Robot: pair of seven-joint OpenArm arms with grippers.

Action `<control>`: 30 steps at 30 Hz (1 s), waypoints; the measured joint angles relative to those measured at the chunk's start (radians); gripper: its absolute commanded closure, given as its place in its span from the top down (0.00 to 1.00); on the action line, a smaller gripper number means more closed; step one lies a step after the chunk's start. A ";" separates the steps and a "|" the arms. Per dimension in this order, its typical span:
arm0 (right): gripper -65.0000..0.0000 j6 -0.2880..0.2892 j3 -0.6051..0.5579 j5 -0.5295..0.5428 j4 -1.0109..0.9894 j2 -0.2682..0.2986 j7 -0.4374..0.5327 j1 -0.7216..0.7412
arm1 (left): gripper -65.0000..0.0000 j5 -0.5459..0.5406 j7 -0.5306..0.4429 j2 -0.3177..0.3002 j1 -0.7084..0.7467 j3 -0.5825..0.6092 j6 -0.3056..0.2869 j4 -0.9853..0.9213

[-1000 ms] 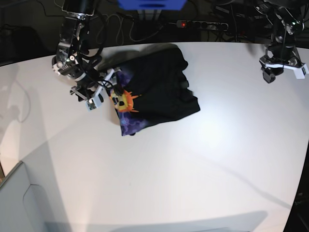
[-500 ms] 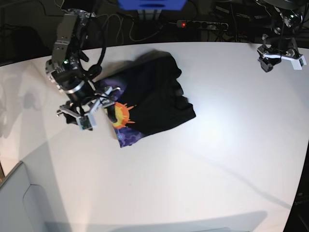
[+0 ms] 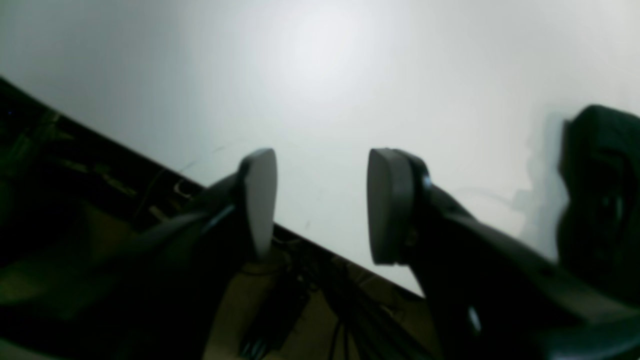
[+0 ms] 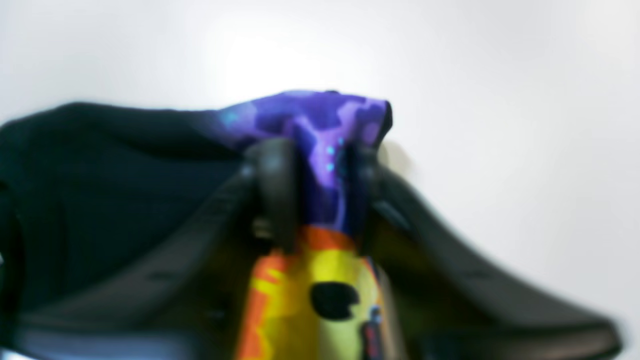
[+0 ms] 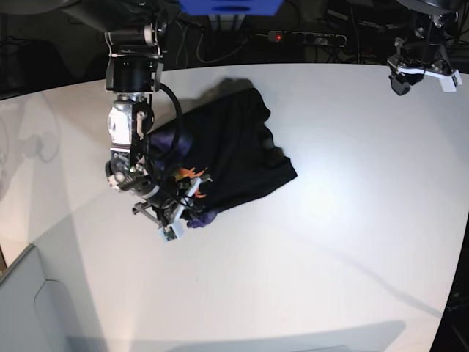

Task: Fold the T-shirt properly
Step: 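Drag the bundle with the right gripper, rotating it on the table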

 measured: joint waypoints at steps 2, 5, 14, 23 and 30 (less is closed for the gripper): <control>0.00 -0.036 0.000 0.010 -0.055 0.033 0.030 0.016 | 0.44 0.004 -0.001 0.001 0.009 0.000 0.000 0.000; 0.01 -0.076 0.007 0.006 -0.069 0.073 0.063 0.016 | 0.44 0.003 0.002 0.001 0.014 0.000 0.000 0.000; 0.17 -0.076 0.133 -0.003 0.053 0.106 -0.041 -0.036 | 0.44 0.004 0.003 0.018 -0.001 0.000 0.001 0.001; 0.40 -0.086 0.239 -0.005 0.302 0.137 -0.117 -0.239 | 0.44 0.004 0.010 0.021 -0.051 0.008 0.001 0.003; 0.56 -0.087 0.271 0.000 0.486 0.163 -0.101 -0.250 | 0.44 0.002 0.009 0.042 -0.068 0.066 0.001 0.003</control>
